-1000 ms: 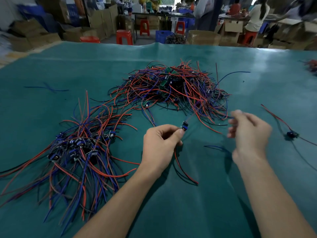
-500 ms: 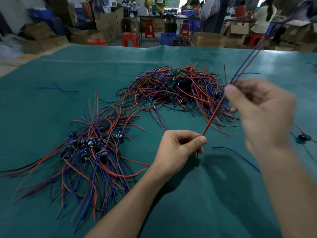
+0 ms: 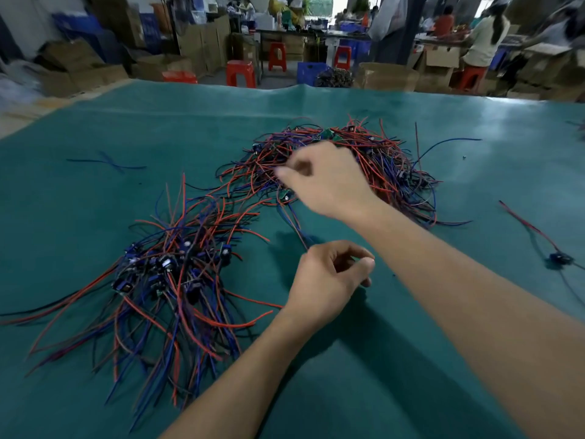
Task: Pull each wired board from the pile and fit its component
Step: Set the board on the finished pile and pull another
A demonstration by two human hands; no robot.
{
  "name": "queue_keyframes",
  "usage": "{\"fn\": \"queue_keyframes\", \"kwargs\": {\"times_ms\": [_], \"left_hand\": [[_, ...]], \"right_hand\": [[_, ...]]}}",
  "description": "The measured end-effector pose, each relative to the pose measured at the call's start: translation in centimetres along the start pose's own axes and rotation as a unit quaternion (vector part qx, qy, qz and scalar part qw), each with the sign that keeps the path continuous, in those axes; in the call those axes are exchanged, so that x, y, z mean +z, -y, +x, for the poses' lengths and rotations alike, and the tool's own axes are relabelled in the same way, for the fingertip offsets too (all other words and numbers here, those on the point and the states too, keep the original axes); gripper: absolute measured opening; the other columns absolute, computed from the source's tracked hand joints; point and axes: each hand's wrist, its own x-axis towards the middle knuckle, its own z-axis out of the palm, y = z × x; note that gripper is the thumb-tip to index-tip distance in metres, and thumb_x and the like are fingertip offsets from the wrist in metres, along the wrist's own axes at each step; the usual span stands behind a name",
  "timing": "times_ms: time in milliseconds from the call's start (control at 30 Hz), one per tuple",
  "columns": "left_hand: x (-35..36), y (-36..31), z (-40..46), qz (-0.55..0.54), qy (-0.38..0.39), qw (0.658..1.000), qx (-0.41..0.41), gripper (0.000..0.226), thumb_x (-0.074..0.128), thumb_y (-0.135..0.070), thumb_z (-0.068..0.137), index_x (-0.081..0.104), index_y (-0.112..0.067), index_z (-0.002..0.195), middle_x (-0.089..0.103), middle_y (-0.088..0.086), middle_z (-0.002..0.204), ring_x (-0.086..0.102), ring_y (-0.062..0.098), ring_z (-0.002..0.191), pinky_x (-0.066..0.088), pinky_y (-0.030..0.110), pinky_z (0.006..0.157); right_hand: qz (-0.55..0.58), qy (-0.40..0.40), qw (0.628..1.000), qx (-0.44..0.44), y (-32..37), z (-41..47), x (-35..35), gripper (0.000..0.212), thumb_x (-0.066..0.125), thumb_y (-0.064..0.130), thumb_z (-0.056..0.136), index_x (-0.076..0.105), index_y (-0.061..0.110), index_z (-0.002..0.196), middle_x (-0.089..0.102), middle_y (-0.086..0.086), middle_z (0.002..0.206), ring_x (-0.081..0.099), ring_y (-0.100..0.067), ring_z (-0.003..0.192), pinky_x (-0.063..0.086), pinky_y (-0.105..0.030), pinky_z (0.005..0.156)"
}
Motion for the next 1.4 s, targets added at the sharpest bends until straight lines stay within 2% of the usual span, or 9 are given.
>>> {"fn": "queue_keyframes", "kwargs": {"times_ms": [167, 333, 500, 667, 833, 1000, 1167, 1300, 1400], "left_hand": [[0.0, 0.0, 0.1, 0.001, -0.009, 1.0, -0.011, 0.014, 0.066, -0.009, 0.092, 0.072, -0.02, 0.087, 0.068, -0.004, 0.06, 0.07, 0.024, 0.065, 0.06, 0.039, 0.069], [0.0, 0.0, 0.1, -0.008, -0.008, 1.0, -0.025, 0.013, 0.065, -0.008, 0.093, 0.073, -0.017, 0.088, 0.069, -0.002, 0.062, 0.067, 0.019, 0.061, 0.057, 0.029, 0.063], [0.0, 0.1, 0.2, -0.02, -0.012, 0.999, -0.031, 0.015, 0.065, -0.007, 0.093, 0.073, -0.018, 0.088, 0.071, 0.0, 0.065, 0.063, 0.014, 0.057, 0.05, 0.02, 0.056], [-0.2, -0.1, 0.4, -0.005, -0.036, 0.999, -0.025, 0.013, 0.061, -0.007, 0.096, 0.07, -0.016, 0.096, 0.072, -0.002, 0.069, 0.059, 0.007, 0.057, 0.046, 0.018, 0.057], [0.0, -0.9, 0.5, -0.076, -0.081, 0.992, -0.062, 0.023, 0.045, -0.018, 0.107, 0.066, -0.011, 0.097, 0.072, 0.01, 0.079, 0.056, 0.011, 0.056, 0.046, 0.025, 0.051], [-0.3, -1.0, 0.4, -0.09, -0.086, 0.991, -0.058, 0.02, 0.051, -0.012, 0.104, 0.067, -0.003, 0.096, 0.066, -0.008, 0.056, 0.055, 0.001, 0.049, 0.045, 0.014, 0.052], [-0.3, -1.1, 0.4, -0.066, -0.099, 0.992, -0.049, 0.011, 0.06, -0.005, 0.097, 0.066, -0.007, 0.088, 0.07, 0.001, 0.072, 0.054, 0.012, 0.062, 0.046, 0.019, 0.059], [-0.3, -1.1, 0.4, -0.096, -0.1, 0.989, -0.054, 0.018, 0.058, -0.004, 0.098, 0.062, -0.013, 0.082, 0.067, 0.005, 0.079, 0.057, 0.012, 0.069, 0.049, 0.017, 0.059], [-0.2, -1.2, 0.3, -0.115, -0.096, 0.987, -0.058, 0.02, 0.057, -0.004, 0.098, 0.061, -0.015, 0.082, 0.067, -0.005, 0.071, 0.058, 0.004, 0.063, 0.048, 0.017, 0.056]], "right_hand": [[-0.233, -0.025, 0.962, 0.138, -10.9, -1.1, 0.9, 0.03, 0.063, 0.03, 0.095, 0.063, 0.014, 0.12, 0.061, -0.013, 0.122, 0.052, -0.039, 0.119, 0.055, -0.049, 0.086], [-0.223, -0.067, 0.961, 0.152, -13.2, -1.1, 0.8, 0.021, 0.066, 0.039, 0.096, 0.073, 0.019, 0.099, 0.062, -0.008, 0.105, 0.049, -0.034, 0.118, 0.05, -0.042, 0.074], [-0.111, -0.054, 0.979, 0.163, -12.6, -0.6, 0.2, 0.022, 0.067, 0.029, 0.095, 0.075, 0.016, 0.08, 0.072, -0.011, 0.091, 0.064, -0.036, 0.094, 0.049, -0.034, 0.073], [0.062, -0.066, 0.973, 0.212, -11.4, -3.0, -1.9, 0.03, 0.072, 0.029, 0.089, 0.067, 0.008, 0.068, 0.06, 0.006, 0.057, 0.056, -0.018, 0.064, 0.036, -0.027, 0.059], [0.304, 0.091, 0.93, 0.185, -8.4, -8.9, -2.8, 0.025, 0.07, 0.018, 0.093, 0.064, 0.013, 0.07, 0.052, 0.002, 0.054, 0.044, -0.008, 0.046, 0.03, -0.021, 0.04], [0.352, 0.215, 0.901, 0.134, -7.3, -12.2, -2.3, 0.014, 0.073, 0.009, 0.088, 0.068, 0.009, 0.075, 0.053, -0.001, 0.058, 0.041, -0.008, 0.049, 0.028, -0.015, 0.042], [0.374, 0.195, 0.898, 0.124, -7.8, -12.5, -1.8, 0.02, 0.076, 0.007, 0.087, 0.071, 0.013, 0.068, 0.059, -0.001, 0.057, 0.041, -0.007, 0.045, 0.029, -0.013, 0.041], [0.311, -0.017, 0.942, 0.124, -9.0, -11.9, -1.0, 0.018, 0.081, 0.016, 0.084, 0.07, 0.012, 0.07, 0.061, -0.01, 0.059, 0.048, -0.013, 0.055, 0.039, -0.028, 0.055], [0.304, 0.0, 0.945, 0.119, -9.0, -12.0, -0.5, 0.011, 0.082, 0.017, 0.084, 0.075, 0.014, 0.076, 0.071, -0.005, 0.065, 0.056, -0.013, 0.057, 0.045, -0.034, 0.062]]}}
